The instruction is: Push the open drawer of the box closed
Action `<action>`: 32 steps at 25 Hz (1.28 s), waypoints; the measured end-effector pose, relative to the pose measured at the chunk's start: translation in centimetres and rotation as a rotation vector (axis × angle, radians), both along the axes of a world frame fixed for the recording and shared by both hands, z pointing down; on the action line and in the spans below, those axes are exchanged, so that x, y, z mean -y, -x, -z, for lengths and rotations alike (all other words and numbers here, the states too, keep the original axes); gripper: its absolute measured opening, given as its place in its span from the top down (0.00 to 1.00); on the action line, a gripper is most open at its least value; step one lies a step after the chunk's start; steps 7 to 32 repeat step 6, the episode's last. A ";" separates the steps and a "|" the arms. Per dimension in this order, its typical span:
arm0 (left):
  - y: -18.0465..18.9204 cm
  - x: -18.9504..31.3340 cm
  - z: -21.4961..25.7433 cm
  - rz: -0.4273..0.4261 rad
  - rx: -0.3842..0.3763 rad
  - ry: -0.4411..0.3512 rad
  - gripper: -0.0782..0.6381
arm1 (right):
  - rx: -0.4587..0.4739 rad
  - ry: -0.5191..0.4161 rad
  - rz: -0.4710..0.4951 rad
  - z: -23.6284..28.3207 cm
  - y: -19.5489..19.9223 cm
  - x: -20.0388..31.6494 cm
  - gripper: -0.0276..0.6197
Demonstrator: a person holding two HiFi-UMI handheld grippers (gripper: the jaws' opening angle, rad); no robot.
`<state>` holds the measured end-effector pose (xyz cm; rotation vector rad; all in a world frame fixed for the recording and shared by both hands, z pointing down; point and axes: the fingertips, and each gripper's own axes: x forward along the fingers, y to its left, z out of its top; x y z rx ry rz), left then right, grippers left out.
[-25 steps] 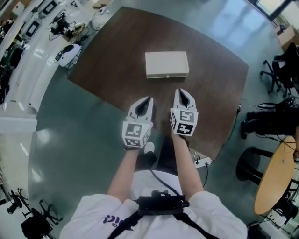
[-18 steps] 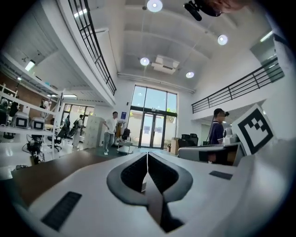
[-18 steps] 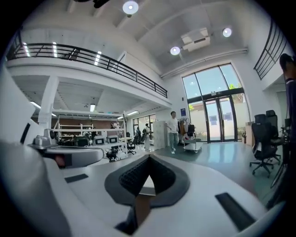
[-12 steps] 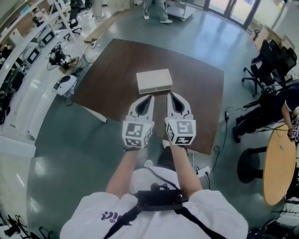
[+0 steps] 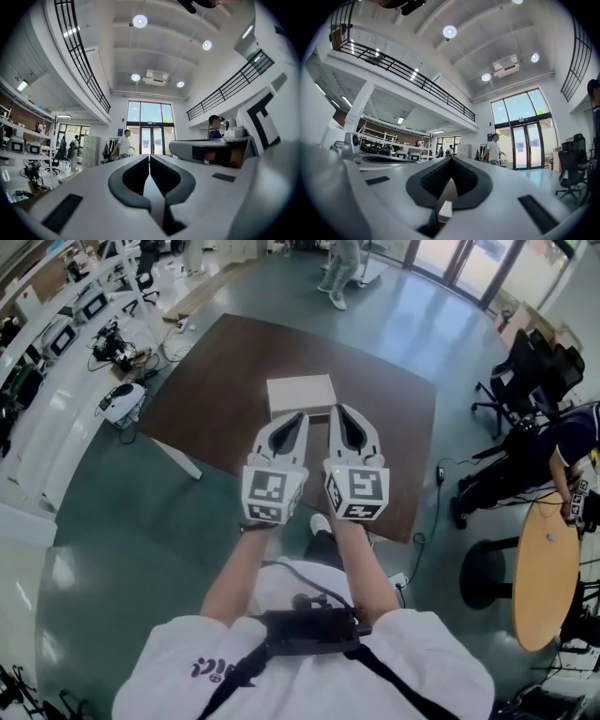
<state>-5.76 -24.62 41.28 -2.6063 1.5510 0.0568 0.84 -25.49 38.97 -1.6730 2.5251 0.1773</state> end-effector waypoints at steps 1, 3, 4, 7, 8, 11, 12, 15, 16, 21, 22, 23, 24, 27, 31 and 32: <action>0.0 -0.2 0.1 0.003 0.000 -0.002 0.88 | -0.001 -0.011 -0.004 0.2 0.0 -0.3 0.95; 0.0 -0.6 0.6 0.005 -0.004 -0.013 0.88 | -0.006 -0.027 -0.002 0.6 0.2 -1.0 0.95; 0.1 -0.7 0.9 0.007 -0.008 -0.020 0.88 | -0.010 -0.033 0.001 0.9 0.4 -1.2 0.95; 0.3 -0.9 1.8 0.013 -0.020 -0.036 0.88 | -0.020 -0.047 0.013 1.8 0.8 -1.4 0.95; 0.3 -0.9 1.8 0.013 -0.020 -0.036 0.88 | -0.020 -0.047 0.013 1.8 0.8 -1.4 0.95; 0.3 -0.9 1.8 0.013 -0.020 -0.036 0.88 | -0.020 -0.047 0.013 1.8 0.8 -1.4 0.95; 0.3 -0.9 1.8 0.013 -0.020 -0.036 0.88 | -0.020 -0.047 0.013 1.8 0.8 -1.4 0.95; 0.3 -0.9 1.8 0.013 -0.020 -0.036 0.88 | -0.020 -0.047 0.013 1.8 0.8 -1.4 0.95; 0.3 -0.9 1.8 0.013 -0.020 -0.036 0.88 | -0.020 -0.047 0.013 1.8 0.8 -1.4 0.95; 0.3 -0.9 1.8 0.013 -0.020 -0.036 0.88 | -0.020 -0.047 0.013 1.8 0.8 -1.4 0.95; 0.3 -0.9 1.8 0.013 -0.020 -0.036 0.88 | -0.020 -0.047 0.013 1.8 0.8 -1.4 0.95; 0.3 -0.9 1.8 0.013 -0.020 -0.036 0.88 | -0.020 -0.047 0.013 1.8 0.8 -1.4 0.95; 0.3 -0.9 1.8 0.013 -0.020 -0.036 0.88 | -0.020 -0.047 0.013 1.8 0.8 -1.4 0.95; 0.3 -0.9 1.8 0.013 -0.020 -0.036 0.88 | -0.020 -0.047 0.013 1.8 0.8 -1.4 0.95; 0.3 -0.9 1.8 0.013 -0.020 -0.036 0.88 | -0.020 -0.047 0.013 1.8 0.8 -1.4 0.95; 0.3 -0.9 1.8 0.013 -0.020 -0.036 0.88 | -0.020 -0.047 0.013 1.8 0.8 -1.4 0.95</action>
